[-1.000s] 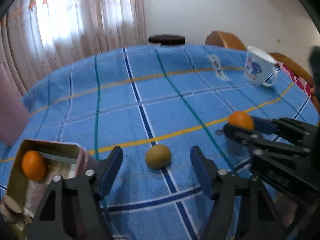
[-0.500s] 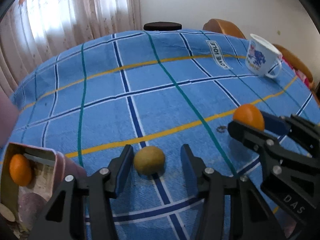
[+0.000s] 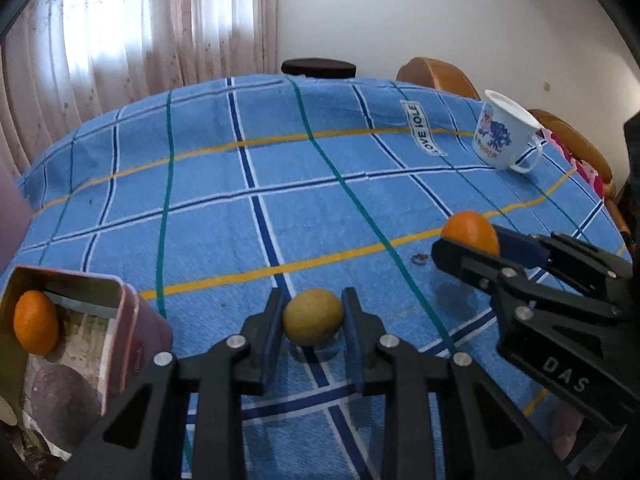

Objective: Organize fruits
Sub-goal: 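Carry the kiwi and orange with both tools over the tin box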

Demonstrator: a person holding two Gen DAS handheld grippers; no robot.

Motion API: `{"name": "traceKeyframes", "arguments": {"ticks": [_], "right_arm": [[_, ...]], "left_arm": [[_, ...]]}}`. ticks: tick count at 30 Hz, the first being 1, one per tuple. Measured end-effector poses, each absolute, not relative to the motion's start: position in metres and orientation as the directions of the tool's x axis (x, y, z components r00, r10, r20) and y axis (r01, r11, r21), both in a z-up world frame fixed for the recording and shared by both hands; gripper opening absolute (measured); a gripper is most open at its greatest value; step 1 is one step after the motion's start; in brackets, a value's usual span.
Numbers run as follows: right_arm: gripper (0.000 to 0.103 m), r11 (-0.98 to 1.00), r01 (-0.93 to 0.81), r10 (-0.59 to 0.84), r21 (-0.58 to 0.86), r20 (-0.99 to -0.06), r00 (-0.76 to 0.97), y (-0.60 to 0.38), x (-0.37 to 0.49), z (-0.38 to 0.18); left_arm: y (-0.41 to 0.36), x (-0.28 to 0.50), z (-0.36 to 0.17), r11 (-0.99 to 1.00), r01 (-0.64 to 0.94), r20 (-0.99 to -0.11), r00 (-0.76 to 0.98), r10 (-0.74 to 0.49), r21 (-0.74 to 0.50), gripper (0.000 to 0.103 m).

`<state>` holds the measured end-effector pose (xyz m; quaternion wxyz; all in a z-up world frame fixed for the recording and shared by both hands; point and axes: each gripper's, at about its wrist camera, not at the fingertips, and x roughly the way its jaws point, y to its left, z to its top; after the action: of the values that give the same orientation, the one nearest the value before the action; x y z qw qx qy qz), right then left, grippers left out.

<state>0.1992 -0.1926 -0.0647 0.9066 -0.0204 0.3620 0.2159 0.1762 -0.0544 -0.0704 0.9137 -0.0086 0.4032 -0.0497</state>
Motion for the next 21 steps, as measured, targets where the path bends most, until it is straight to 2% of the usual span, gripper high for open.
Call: {"name": "traceKeyframes", "arguments": {"ticks": [21], "right_arm": [[0.038, 0.898, -0.431, 0.405, 0.087, -0.542, 0.736, -0.198, 0.174, -0.046]], "left_arm": [[-0.061, 0.147, -0.047, 0.999, 0.051, -0.591, 0.806, -0.035, 0.011, 0.030]]}}
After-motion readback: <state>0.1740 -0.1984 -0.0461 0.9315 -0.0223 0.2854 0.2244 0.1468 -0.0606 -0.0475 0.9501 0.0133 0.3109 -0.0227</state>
